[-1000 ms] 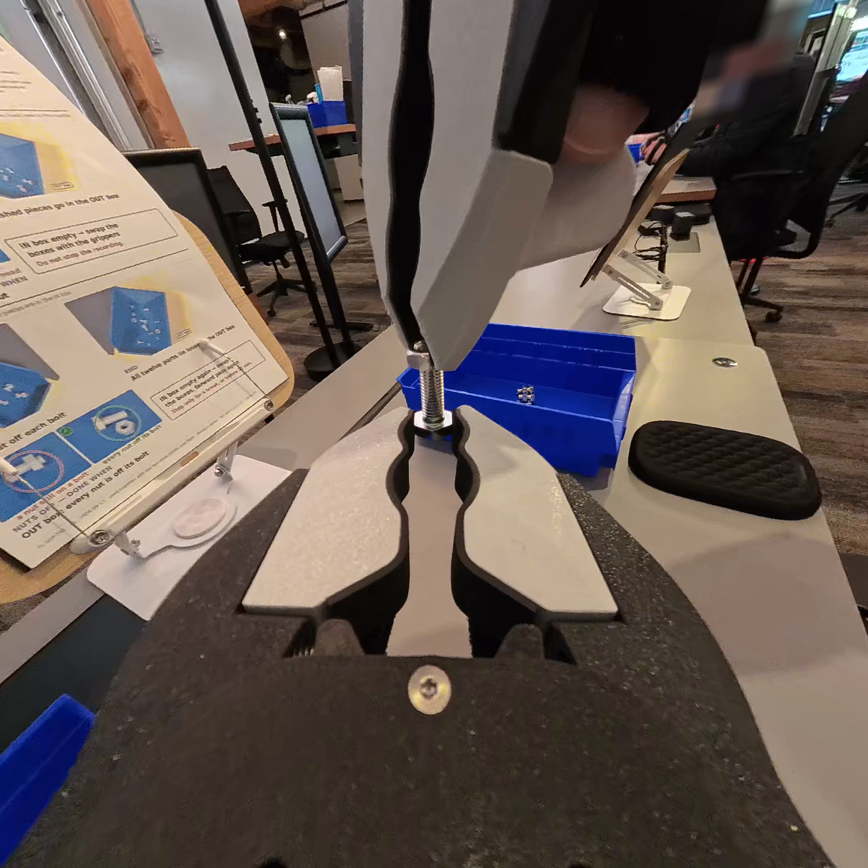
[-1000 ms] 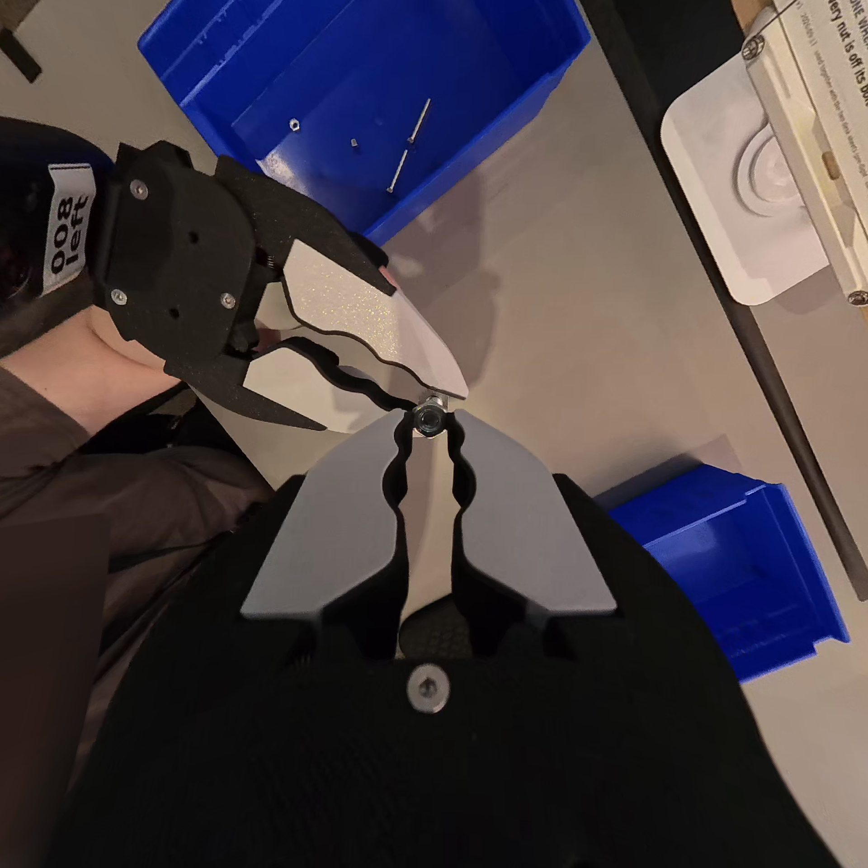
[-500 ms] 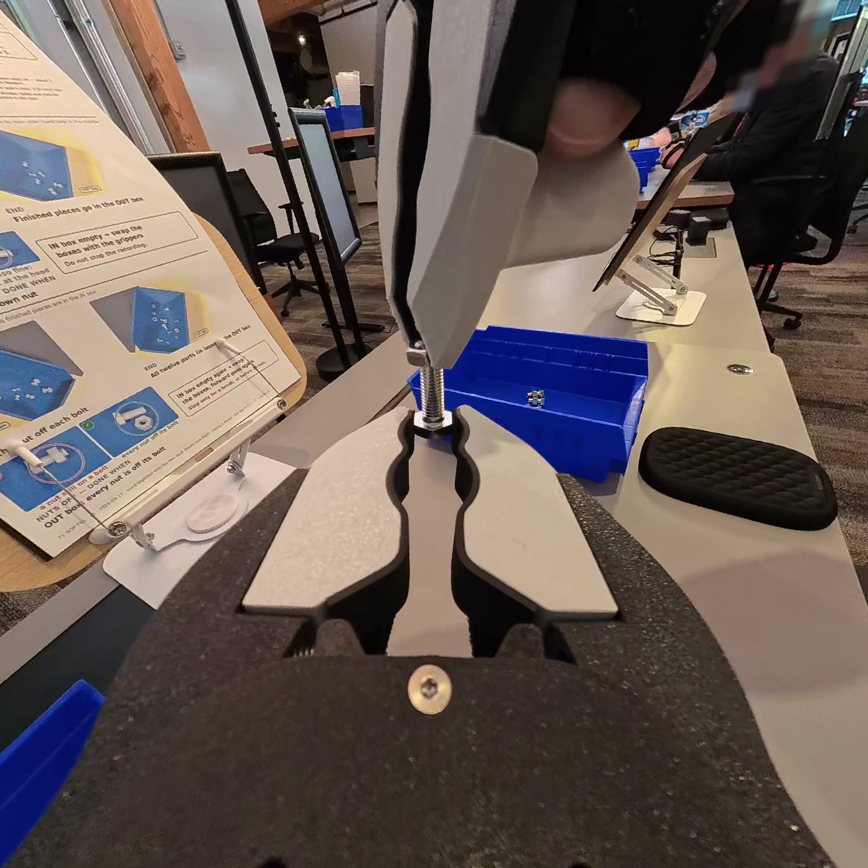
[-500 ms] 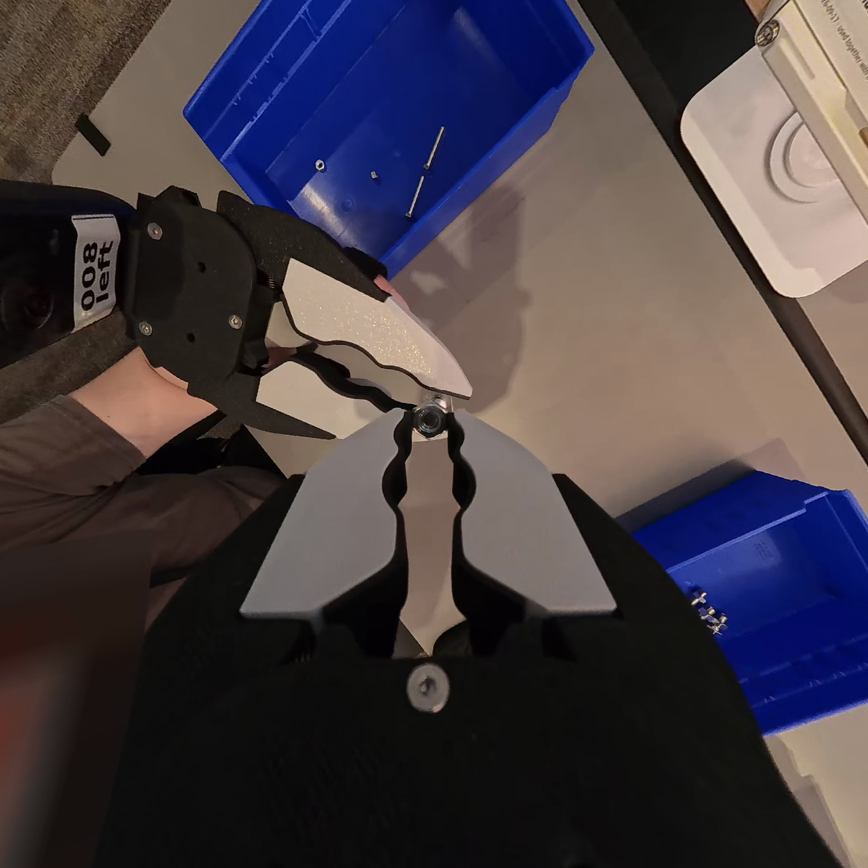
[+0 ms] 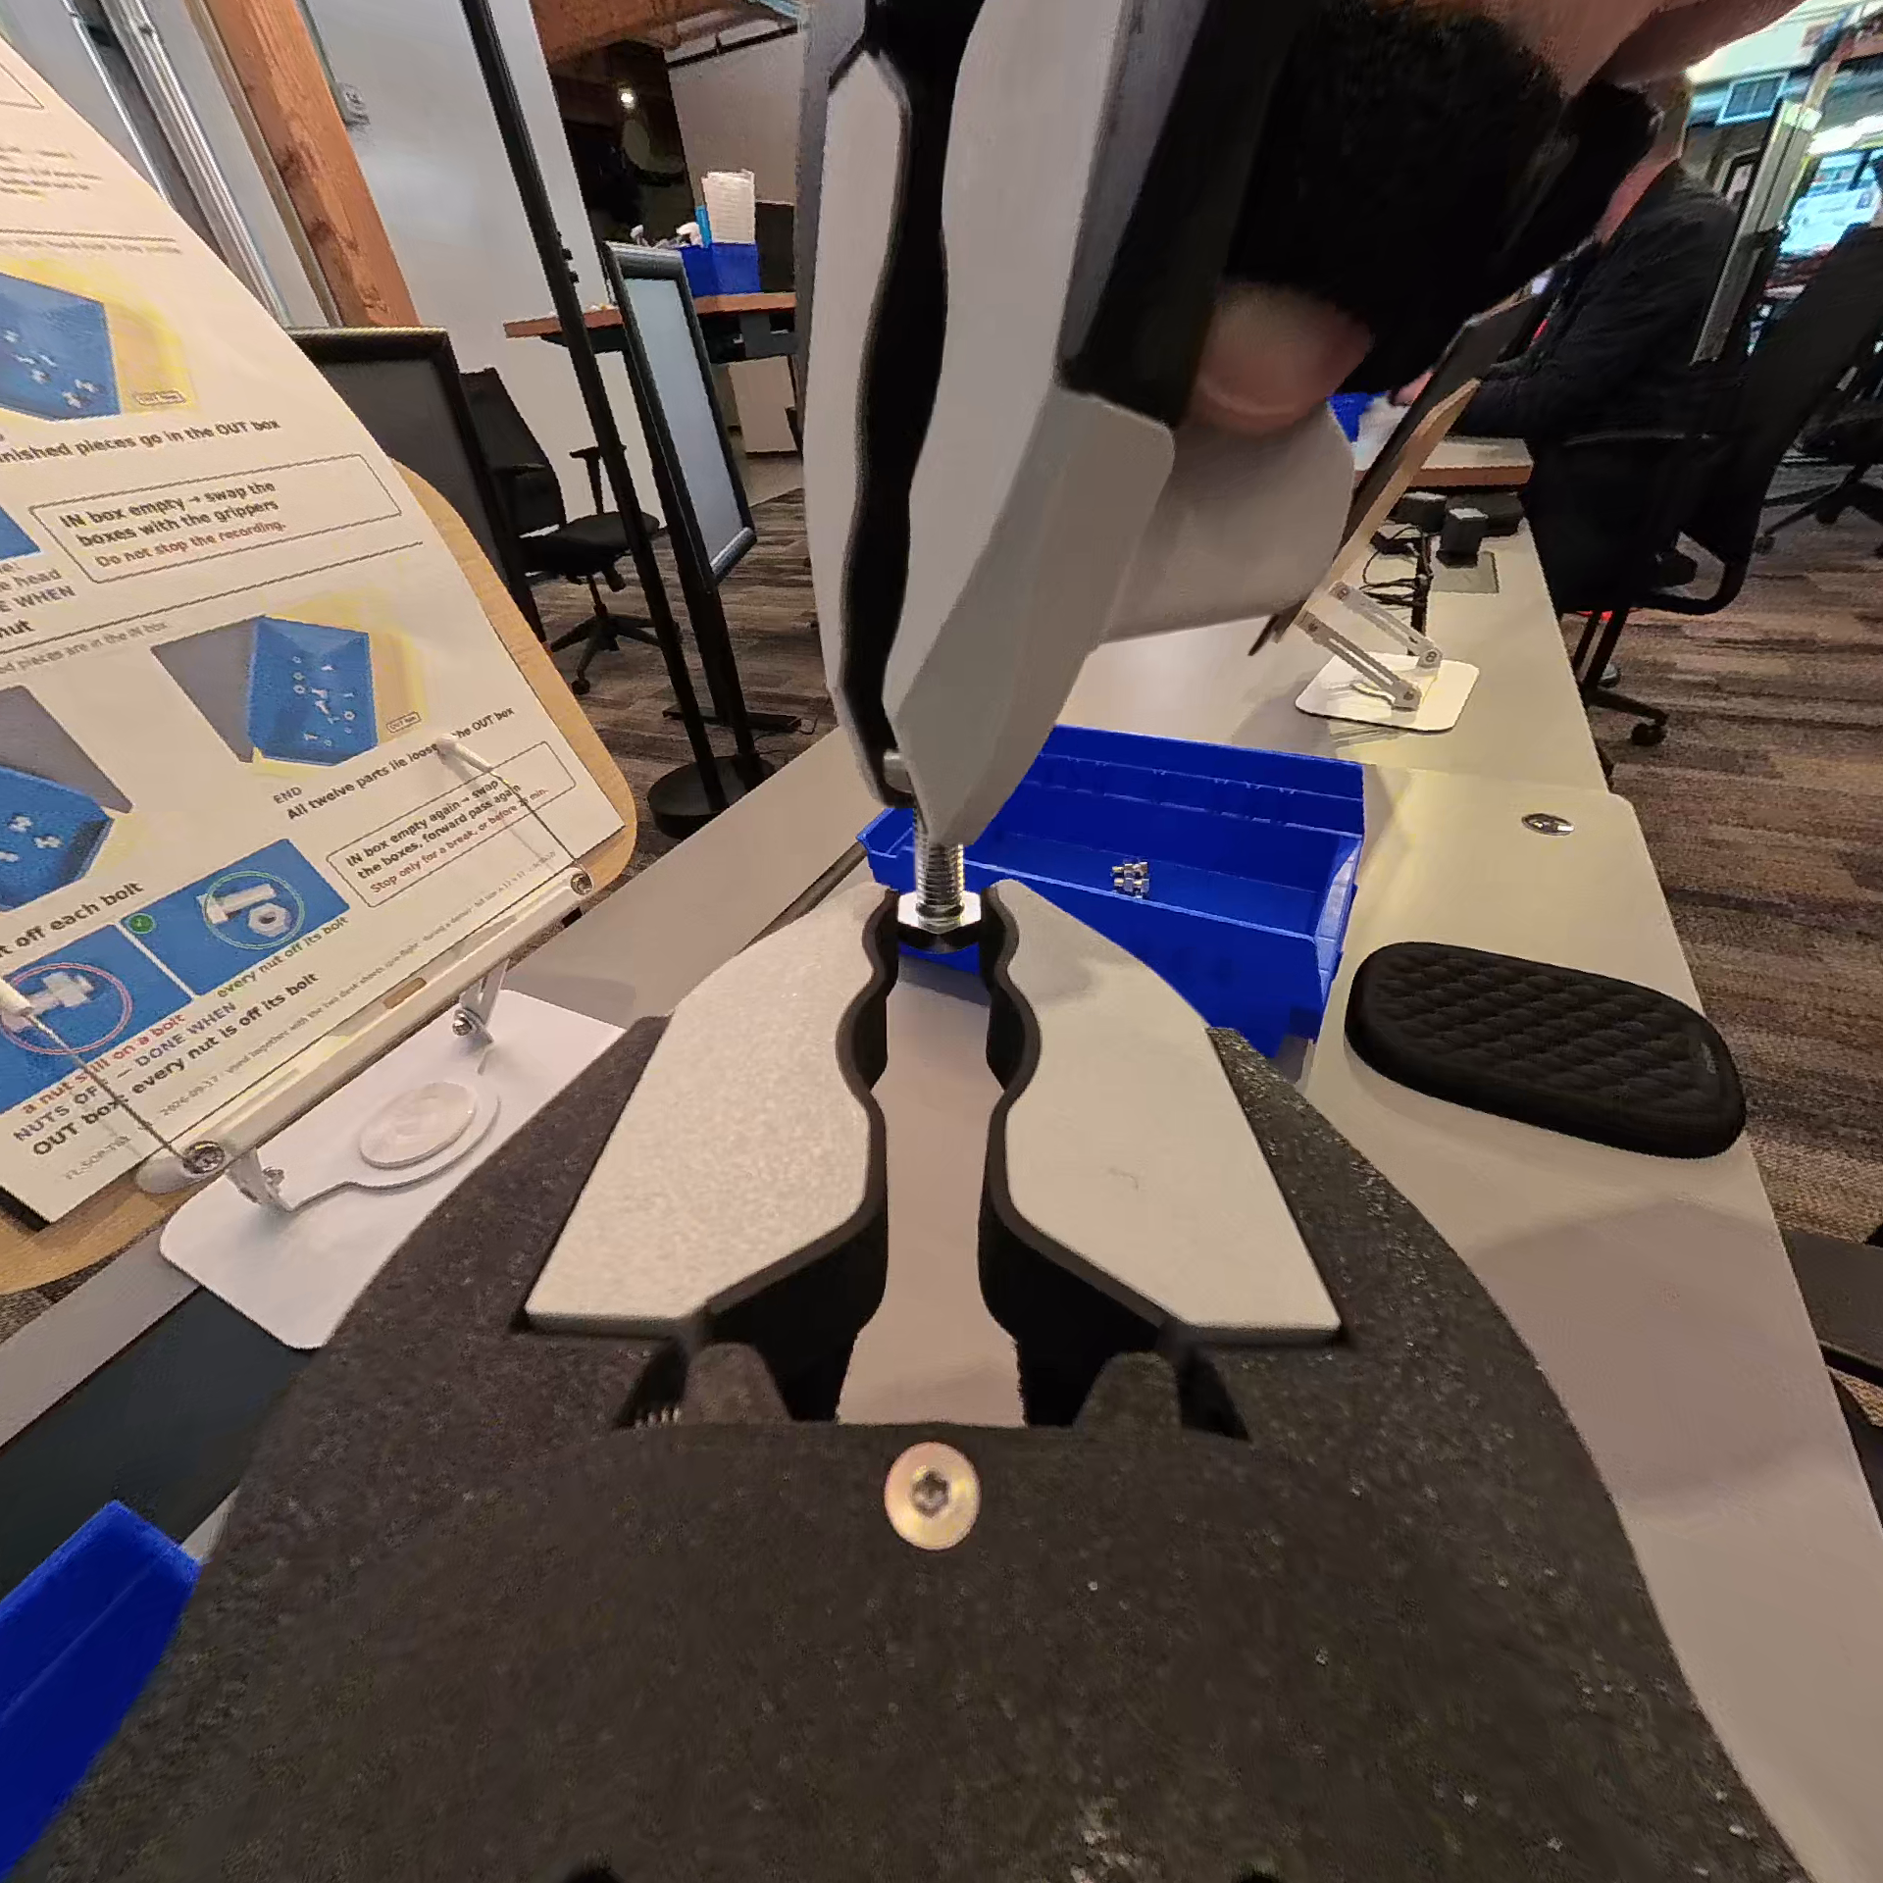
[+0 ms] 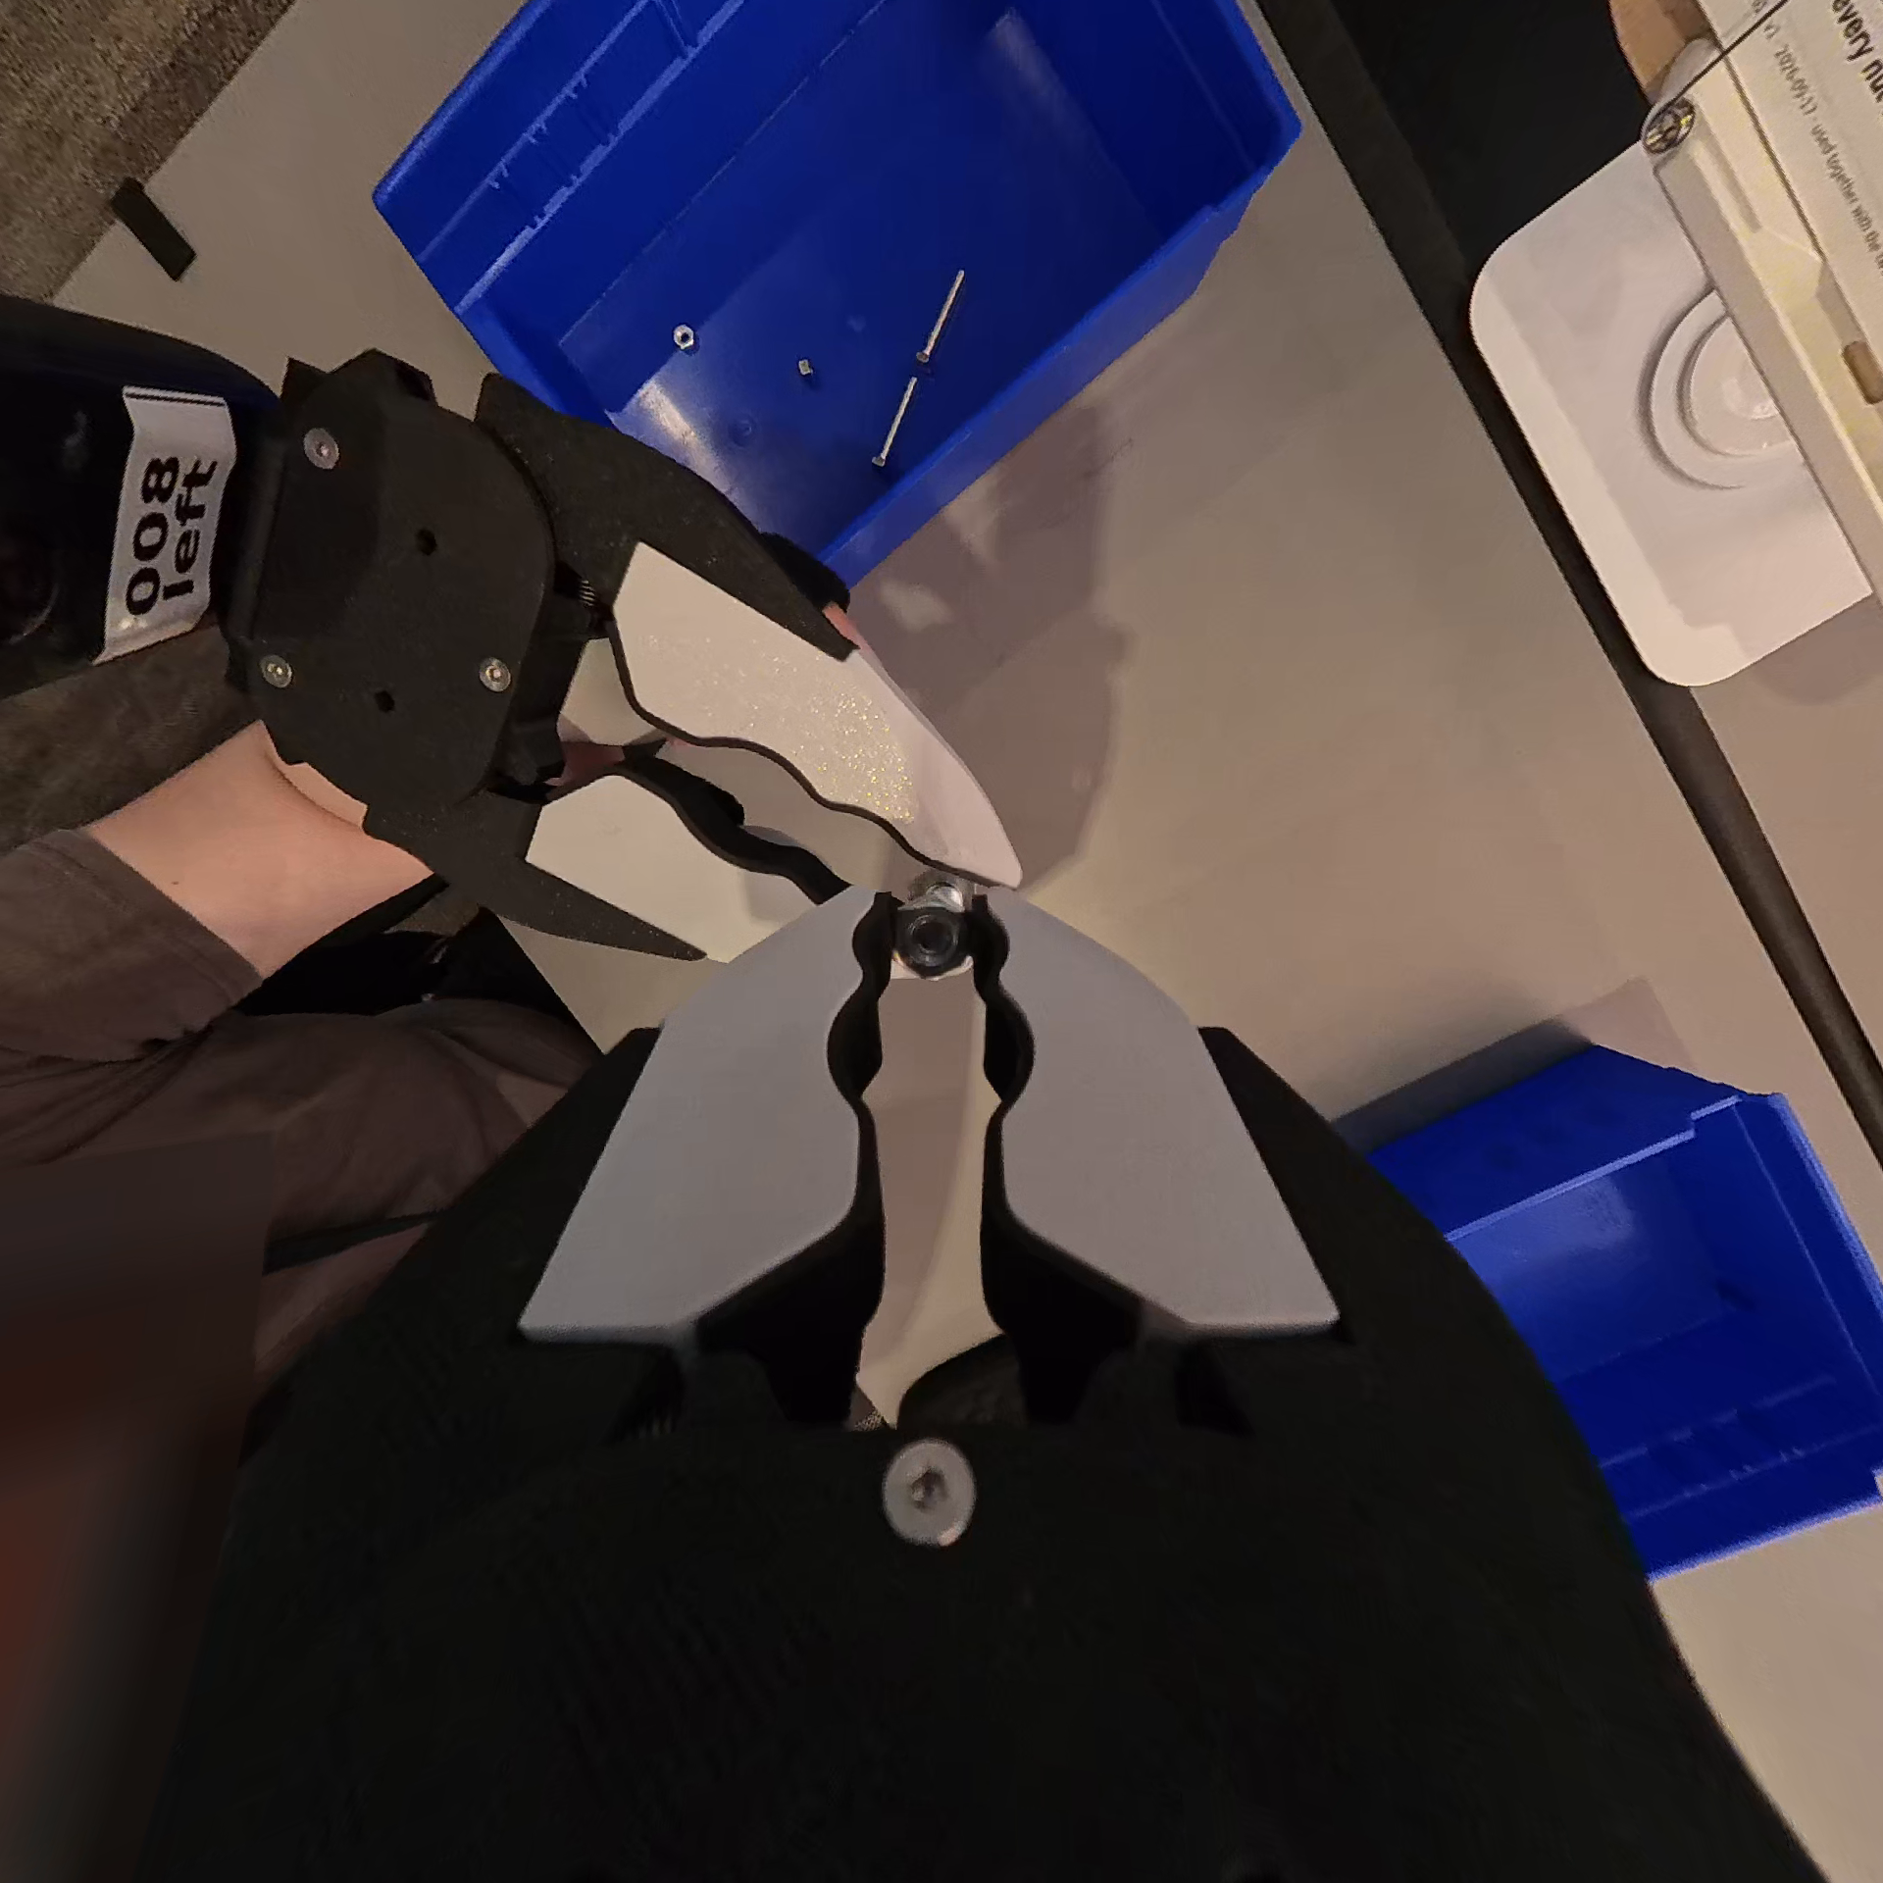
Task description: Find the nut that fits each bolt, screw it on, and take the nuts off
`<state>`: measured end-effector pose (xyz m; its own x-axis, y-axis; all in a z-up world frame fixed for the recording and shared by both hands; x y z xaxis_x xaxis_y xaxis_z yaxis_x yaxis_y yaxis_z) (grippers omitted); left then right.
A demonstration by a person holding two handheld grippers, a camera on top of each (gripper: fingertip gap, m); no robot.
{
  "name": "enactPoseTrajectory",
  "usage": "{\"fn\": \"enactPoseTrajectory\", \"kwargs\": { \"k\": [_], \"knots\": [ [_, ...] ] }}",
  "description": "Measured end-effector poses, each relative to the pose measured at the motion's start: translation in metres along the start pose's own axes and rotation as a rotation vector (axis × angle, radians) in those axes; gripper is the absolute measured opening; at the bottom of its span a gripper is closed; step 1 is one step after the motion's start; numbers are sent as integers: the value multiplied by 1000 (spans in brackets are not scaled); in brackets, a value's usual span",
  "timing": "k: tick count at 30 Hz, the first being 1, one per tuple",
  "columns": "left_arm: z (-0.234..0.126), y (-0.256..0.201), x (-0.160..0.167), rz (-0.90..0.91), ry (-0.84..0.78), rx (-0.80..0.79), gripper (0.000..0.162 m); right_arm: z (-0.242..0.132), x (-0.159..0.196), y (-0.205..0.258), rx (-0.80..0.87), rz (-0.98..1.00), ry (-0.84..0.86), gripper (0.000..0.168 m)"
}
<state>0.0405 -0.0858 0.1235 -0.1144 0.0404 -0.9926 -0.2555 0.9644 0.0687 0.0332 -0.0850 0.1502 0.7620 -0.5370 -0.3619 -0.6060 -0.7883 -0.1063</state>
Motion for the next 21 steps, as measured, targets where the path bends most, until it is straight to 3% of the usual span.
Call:
{"fn": "enactPoseTrajectory", "kwargs": {
  "k": [17, 21],
  "knots": [
    [0, -4, -2, -20, -15, 50, 14, 2, -10, 1, 22, -92, -75, 23],
    [-1, -6, -3, -28, -27, 73, 14, -9, -22, 4, 25, -147, -192, 24]
  ]
}}
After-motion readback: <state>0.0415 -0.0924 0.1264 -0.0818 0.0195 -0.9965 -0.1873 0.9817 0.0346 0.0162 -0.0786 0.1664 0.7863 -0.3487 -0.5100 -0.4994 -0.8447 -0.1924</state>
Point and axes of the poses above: each gripper's, where its closed fingertips meet, z out along the fingers, x out of its underside, y = z × x across the jaws, the point moved 1 cm from there along -z, back along the fingers, and after that the axes turned 13 degrees about x, right-handed, at the moved point
